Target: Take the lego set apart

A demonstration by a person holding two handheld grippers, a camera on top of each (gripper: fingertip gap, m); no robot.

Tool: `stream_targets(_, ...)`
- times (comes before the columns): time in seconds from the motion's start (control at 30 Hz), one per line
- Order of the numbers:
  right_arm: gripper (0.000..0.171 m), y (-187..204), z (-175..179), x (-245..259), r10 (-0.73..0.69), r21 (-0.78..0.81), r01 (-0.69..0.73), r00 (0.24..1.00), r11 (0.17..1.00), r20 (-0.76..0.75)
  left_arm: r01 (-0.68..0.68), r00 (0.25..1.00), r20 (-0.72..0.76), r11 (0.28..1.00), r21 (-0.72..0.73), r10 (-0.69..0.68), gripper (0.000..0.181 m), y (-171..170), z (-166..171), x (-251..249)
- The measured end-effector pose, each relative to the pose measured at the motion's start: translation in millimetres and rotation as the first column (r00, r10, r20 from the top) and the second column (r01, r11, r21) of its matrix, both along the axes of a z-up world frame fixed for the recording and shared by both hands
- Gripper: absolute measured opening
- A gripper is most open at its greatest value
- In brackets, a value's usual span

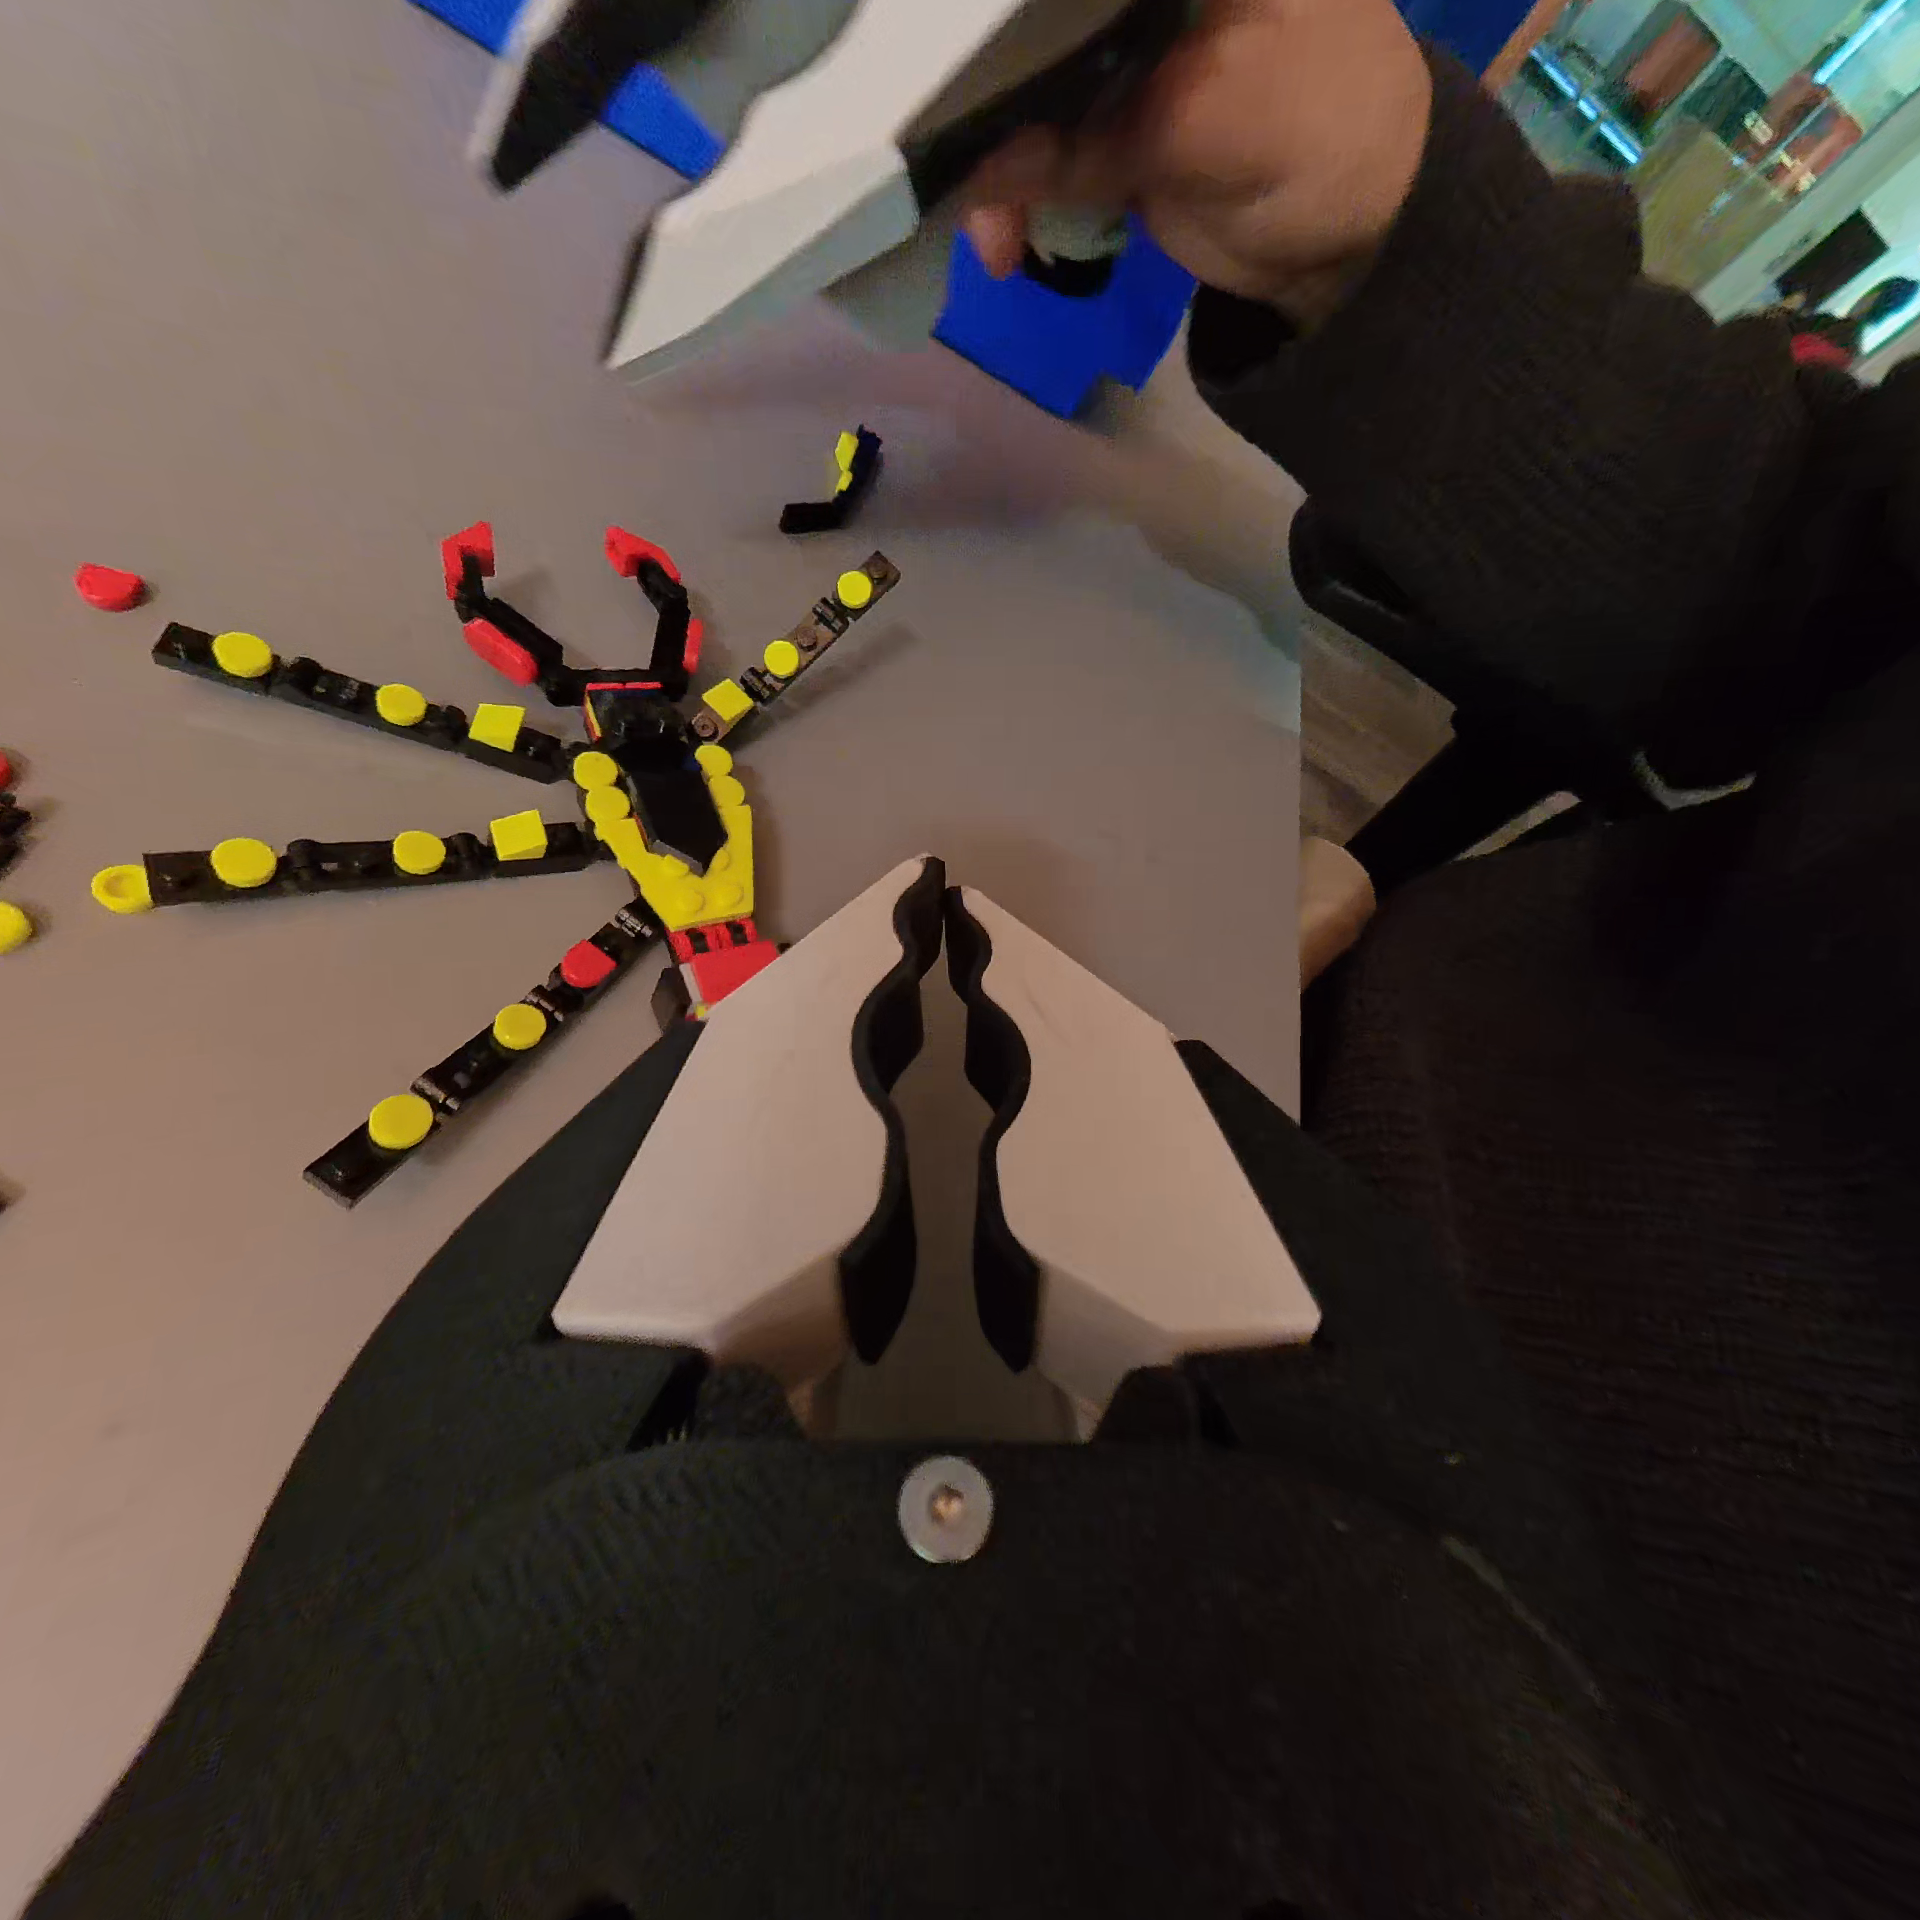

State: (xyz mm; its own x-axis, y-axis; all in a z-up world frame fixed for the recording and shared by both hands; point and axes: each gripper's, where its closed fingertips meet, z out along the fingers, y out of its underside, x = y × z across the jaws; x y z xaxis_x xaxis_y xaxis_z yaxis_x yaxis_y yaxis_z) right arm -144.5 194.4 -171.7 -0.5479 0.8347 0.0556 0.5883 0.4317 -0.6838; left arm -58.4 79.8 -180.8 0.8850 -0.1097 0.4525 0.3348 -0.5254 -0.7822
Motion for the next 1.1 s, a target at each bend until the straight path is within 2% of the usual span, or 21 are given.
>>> stream_targets(0.03, 0.044, 17, -4, 11, -0.058, 0.02, 0.058, 0.998, 0.998, -0.008, -0.001, 1.0, 0.011, 1.0, 0.004, 0.001, 0.0, -1, 0, 0)
stream_targets(0.1, 0.045, 37, -18, 37, -0.14, 0.012, 0.14, 0.99, 0.99, 0.024, 0.0, 0.999, 0.033, 1.0, 0.011, 0.0, 0.0, -1, 0, -1)
stream_targets(0.23, 0.047, 37, -38, 76, -0.203, -0.094, 0.216, 0.97, 0.972, 0.133, 0.004, 0.999, 0.034, 1.0, 0.017, -0.005, 0.0, 2, -1, 0)
stream_targets(0.33, 0.047, 50, -55, 84, -0.206, 0.045, 0.202, 0.966, 0.978, 0.158, 0.013, 1.0, 0.022, 1.0, 0.023, -0.013, 0.0, 6, 0, 1)
stream_targets(0.37, 0.042, 50, -53, 82, -0.189, 0.052, 0.184, 0.972, 0.982, 0.136, 0.018, 1.0, 0.017, 1.0, 0.026, -0.018, 0.0, 8, 0, 1)
stream_targets(0.43, 0.013, 43, -55, 86, -0.146, 0.04, 0.142, 0.977, 0.989, 0.158, 0.026, 1.0, 0.007, 0.999, 0.024, -0.026, 0.0, 10, -1, 3)
stream_targets(0.47, 0.005, 36, -55, 89, -0.111, 0.012, 0.11, 0.979, 0.994, 0.17, 0.03, 1.0, 0.005, 0.999, 0.02, -0.03, 0.0, 10, -2, 4)
stream_targets(0.53, 0.005, 33, -55, 95, -0.07, 0.059, 0.06, 0.981, 0.996, 0.178, 0.04, 0.999, -0.001, 0.999, 0.018, -0.04, 0.0, 11, -2, 7)
stream_targets(0.6, 0.005, 30, -45, 91, -0.032, 0.143, 0.017, 0.994, 0.99, 0.102, 0.051, 0.999, -0.012, 0.998, 0.026, -0.051, 0.0, 11, -1, 10)
stream_targets(0.7, 0.005, -5, 1, 79, 0.12, 0.169, -0.091, 0.978, 0.981, -0.168, 0.067, 0.998, 0.0, 0.996, 0.053, -0.067, 0.003, 12, 4, 15)
stream_targets(0.77, 0.004, -36, 31, 77, 0.169, 0.13, -0.134, 0.933, 0.982, -0.318, 0.014, 1.0, 0.005, 0.995, 0.102, -0.015, 0.009, 16, 11, 10)
stream_targets(0.83, 0.005, -62, 47, 73, 0.141, 0.046, -0.133, 0.913, 0.99, -0.383, -0.074, 0.997, 0.019, 0.975, 0.207, 0.072, 0.013, 21, 30, 2)
stream_targets(0.9, 0.004, -81, 49, 69, 0.09, -0.036, -0.111, 0.924, 0.993, -0.372, -0.123, 0.991, 0.082, 0.949, 0.292, 0.103, 0.015, 22, 51, 0)
stream_targets(1.0, 0.005, -93, 48, 65, 0.046, -0.093, -0.085, 0.93, 0.992, -0.365, -0.163, 0.982, 0.146, 0.936, 0.311, 0.122, 0.022, 21, 59, -2)
stream_targets(1.1, 0.005, -100, 58, 65, -0.043, -0.314, -0.066, 0.944, 0.947, -0.327, -0.185, 0.981, 0.117, 0.931, 0.314, 0.156, 0.03, 20, 57, -10)
